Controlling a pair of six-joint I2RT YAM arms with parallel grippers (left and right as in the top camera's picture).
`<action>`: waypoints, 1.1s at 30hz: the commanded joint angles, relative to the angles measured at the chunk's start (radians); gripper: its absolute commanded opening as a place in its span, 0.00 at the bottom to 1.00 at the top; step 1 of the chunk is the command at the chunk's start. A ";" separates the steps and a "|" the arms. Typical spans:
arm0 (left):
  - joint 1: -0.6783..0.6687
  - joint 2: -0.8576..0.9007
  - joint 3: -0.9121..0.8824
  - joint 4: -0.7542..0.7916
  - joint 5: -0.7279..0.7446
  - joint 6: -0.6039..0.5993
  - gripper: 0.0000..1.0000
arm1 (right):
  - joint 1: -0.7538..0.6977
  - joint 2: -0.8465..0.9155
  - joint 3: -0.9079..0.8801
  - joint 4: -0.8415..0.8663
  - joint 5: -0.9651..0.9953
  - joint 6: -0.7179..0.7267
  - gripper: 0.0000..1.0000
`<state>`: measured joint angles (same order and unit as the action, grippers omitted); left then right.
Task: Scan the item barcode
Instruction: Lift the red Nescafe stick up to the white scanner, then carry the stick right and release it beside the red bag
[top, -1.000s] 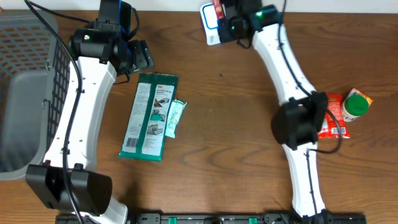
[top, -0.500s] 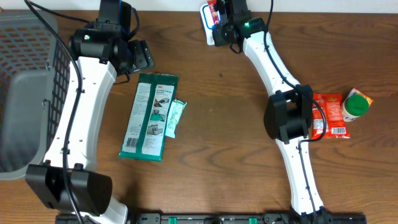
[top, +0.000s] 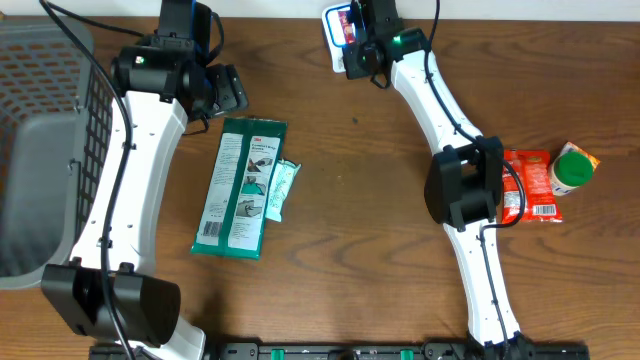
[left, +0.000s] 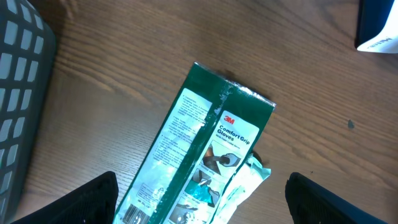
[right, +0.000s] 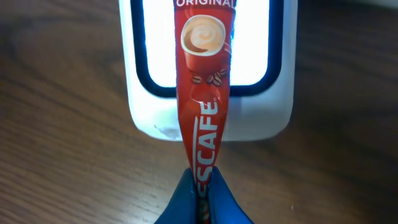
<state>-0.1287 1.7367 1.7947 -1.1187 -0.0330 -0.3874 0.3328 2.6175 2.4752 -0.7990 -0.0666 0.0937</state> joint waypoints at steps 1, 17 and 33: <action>0.003 -0.010 0.004 -0.002 -0.013 0.013 0.86 | -0.007 -0.021 0.029 0.002 0.005 0.002 0.01; 0.003 -0.010 0.004 -0.002 -0.013 0.013 0.86 | -0.084 -0.558 0.038 -0.439 -0.055 0.002 0.01; 0.003 -0.010 0.004 -0.002 -0.013 0.013 0.86 | -0.282 -0.766 -0.033 -0.900 0.332 0.209 0.01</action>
<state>-0.1287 1.7367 1.7947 -1.1187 -0.0330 -0.3874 0.0742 1.8385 2.4920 -1.6917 0.1368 0.2230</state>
